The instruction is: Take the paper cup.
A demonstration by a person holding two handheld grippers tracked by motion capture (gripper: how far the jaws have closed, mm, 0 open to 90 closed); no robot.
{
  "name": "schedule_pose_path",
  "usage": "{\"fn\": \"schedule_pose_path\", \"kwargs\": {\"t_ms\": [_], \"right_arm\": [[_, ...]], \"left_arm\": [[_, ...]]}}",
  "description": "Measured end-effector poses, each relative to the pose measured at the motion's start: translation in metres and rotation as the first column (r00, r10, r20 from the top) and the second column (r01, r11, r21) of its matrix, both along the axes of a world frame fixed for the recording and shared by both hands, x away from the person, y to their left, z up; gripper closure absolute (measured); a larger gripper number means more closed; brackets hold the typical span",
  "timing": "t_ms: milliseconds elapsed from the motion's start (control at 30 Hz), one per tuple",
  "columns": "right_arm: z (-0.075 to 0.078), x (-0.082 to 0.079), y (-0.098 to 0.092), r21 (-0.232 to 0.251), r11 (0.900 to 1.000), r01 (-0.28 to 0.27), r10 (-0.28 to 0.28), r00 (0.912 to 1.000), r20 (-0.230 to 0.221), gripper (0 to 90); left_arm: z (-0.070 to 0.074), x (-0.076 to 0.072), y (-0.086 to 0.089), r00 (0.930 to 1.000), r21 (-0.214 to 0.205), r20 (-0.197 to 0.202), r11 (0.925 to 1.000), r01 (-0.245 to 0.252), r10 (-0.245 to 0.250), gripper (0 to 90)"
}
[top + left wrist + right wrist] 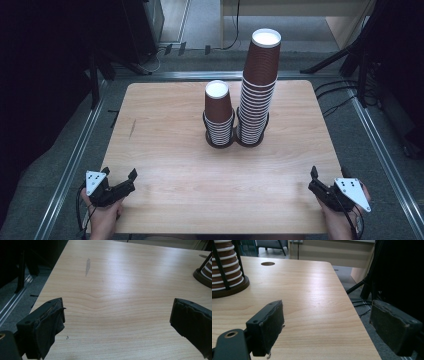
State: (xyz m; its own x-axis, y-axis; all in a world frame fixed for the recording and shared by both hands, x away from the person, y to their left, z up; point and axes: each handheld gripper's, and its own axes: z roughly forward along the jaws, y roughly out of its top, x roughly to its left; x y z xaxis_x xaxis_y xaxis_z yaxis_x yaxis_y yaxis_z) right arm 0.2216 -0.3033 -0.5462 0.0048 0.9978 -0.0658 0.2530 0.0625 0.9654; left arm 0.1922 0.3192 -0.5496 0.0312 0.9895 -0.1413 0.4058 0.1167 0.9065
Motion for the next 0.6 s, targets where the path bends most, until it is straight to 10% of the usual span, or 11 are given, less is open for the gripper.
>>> {"fn": "schedule_pose_path", "kwargs": {"t_ms": [200, 600], "right_arm": [[0.005, 0.002, 0.0, 0.084, 0.9959, -0.033, 0.035, 0.9992, -0.019, 9.5], [0.036, 0.002, 0.025, 0.081, 0.9945, -0.066, 0.064, 0.9976, 0.028, 10.2]], "left_arm": [[0.0, 0.0, -0.001, 0.9999, 0.004, -0.009, 1.0, -0.004, 0.004, 0.0], [-0.001, 0.001, -0.001, 0.9999, 0.0, -0.015, 1.0, -0.001, 0.001, 0.0]]}}
